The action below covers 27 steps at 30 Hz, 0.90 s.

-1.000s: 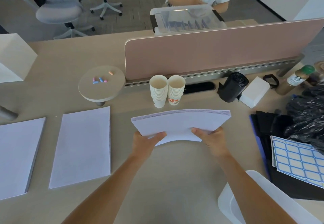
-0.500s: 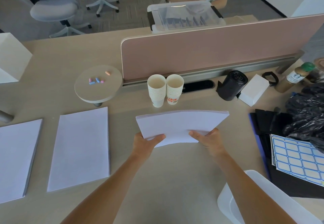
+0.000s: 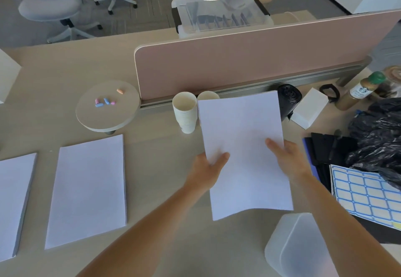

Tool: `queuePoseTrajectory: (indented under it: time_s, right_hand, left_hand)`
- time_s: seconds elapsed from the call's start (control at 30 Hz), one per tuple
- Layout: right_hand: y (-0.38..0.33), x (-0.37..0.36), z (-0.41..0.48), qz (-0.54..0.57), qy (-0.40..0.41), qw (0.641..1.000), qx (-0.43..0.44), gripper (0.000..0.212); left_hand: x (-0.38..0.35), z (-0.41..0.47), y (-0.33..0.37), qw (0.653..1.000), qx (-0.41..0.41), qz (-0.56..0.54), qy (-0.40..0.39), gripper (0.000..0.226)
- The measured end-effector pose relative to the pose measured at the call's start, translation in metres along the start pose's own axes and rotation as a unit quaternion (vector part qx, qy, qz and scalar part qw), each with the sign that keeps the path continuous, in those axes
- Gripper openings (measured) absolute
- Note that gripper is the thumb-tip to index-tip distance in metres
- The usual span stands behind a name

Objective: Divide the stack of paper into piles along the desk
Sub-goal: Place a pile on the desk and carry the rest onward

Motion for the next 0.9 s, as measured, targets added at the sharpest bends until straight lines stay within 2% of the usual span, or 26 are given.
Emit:
queuePoseTrajectory:
  time_s: [0.1, 0.2, 0.27, 0.37, 0.5, 0.67, 0.83, 0.9]
  right_hand:
    - [0.009, 0.025, 0.019, -0.025, 0.024, 0.999, -0.011, 0.029]
    - [0.024, 0.044, 0.040, -0.083, 0.045, 0.994, -0.046, 0.043]
    - [0.034, 0.048, 0.051, -0.130, 0.037, 0.989, -0.064, 0.041]
    - [0.055, 0.049, 0.069, -0.198, 0.020, 0.976, -0.089, 0.041]
    - [0.077, 0.046, 0.085, -0.246, 0.003, 0.961, -0.128, 0.039]
    - [0.085, 0.042, 0.103, -0.276, -0.007, 0.951, -0.139, 0.040]
    - [0.094, 0.050, 0.114, -0.323, -0.002, 0.937, -0.137, 0.041]
    - [0.095, 0.050, 0.115, -0.350, -0.007, 0.928, -0.132, 0.041]
  left_hand:
    - [-0.031, 0.014, 0.005, 0.999, 0.001, 0.030, -0.029, 0.042]
    - [-0.058, 0.030, -0.005, 0.995, 0.057, 0.022, -0.078, 0.046]
    - [-0.071, 0.038, -0.016, 0.990, 0.096, 0.030, -0.101, 0.048]
    - [-0.088, 0.043, -0.023, 0.981, 0.113, 0.059, -0.147, 0.054]
    - [-0.103, 0.050, -0.035, 0.967, 0.174, -0.007, -0.187, 0.053]
    - [-0.103, 0.055, -0.042, 0.949, 0.254, -0.024, -0.184, 0.058]
    - [-0.094, 0.063, -0.051, 0.945, 0.310, -0.009, -0.100, 0.092]
    - [-0.087, 0.059, -0.047, 0.944, 0.319, -0.013, -0.086, 0.091]
Point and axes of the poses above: each hand's wrist, its own z-axis towards the middle knuckle, its own x-axis out of the back of the hand, y = z × x, the point moved 7 cm from there along z, towards the middle knuckle, and after that the axes turned 9 degrees about z, right-handed, at the moved point
